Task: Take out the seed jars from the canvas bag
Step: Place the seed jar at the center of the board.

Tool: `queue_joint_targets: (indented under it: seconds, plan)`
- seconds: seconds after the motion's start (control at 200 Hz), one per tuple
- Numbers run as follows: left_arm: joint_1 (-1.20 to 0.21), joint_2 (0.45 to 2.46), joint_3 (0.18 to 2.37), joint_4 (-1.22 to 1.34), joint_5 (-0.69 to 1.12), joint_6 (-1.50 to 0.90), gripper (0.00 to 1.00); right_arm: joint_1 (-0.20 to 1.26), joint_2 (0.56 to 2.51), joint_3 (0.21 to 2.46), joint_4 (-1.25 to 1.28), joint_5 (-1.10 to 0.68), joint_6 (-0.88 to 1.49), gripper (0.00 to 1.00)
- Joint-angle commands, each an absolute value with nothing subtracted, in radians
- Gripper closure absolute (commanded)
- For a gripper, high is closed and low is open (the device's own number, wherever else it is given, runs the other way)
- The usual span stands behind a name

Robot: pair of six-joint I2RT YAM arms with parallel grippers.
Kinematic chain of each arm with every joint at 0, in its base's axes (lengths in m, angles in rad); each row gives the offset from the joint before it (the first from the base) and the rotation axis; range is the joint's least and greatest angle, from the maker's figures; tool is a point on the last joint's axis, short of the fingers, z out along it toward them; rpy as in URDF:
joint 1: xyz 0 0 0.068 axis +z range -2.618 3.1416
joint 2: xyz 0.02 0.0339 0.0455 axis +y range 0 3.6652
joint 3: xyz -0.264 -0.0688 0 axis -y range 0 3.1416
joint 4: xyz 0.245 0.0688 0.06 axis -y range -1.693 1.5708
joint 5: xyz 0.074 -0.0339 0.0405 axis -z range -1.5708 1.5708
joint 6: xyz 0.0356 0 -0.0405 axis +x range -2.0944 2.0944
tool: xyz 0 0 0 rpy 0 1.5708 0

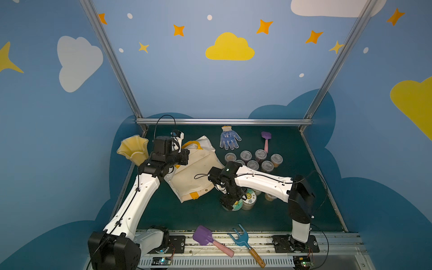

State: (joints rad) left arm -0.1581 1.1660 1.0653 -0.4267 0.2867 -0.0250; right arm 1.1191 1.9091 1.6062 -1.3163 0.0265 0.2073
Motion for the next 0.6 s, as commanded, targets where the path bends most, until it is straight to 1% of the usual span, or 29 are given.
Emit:
queue_joint_targets:
  seconds: [0.0,0.13,0.325,0.461,0.561,0.596]
  plan:
    - [-0.151,1.146,1.055,-0.406,0.295,-0.037,0.91,1.118,1.925,1.612,-1.288,0.058,0.231,0.11]
    - [-0.152,1.145,1.055,-0.407,0.293,-0.036,0.91,1.111,1.908,1.622,-1.265,0.062,0.248,0.08]
    - [-0.15,1.144,1.053,-0.408,0.29,-0.037,0.91,1.094,1.86,1.631,-1.234,0.067,0.261,0.08]
    - [-0.151,1.146,1.055,-0.407,0.29,-0.038,0.91,1.05,1.753,1.618,-1.144,-0.028,0.288,0.09]
    - [-0.149,1.146,1.057,-0.41,0.289,-0.038,0.91,0.997,1.658,1.548,-0.996,-0.123,0.347,0.11]
    - [-0.149,1.145,1.056,-0.411,0.287,-0.035,0.91,0.976,1.629,1.513,-0.943,-0.15,0.378,0.13]
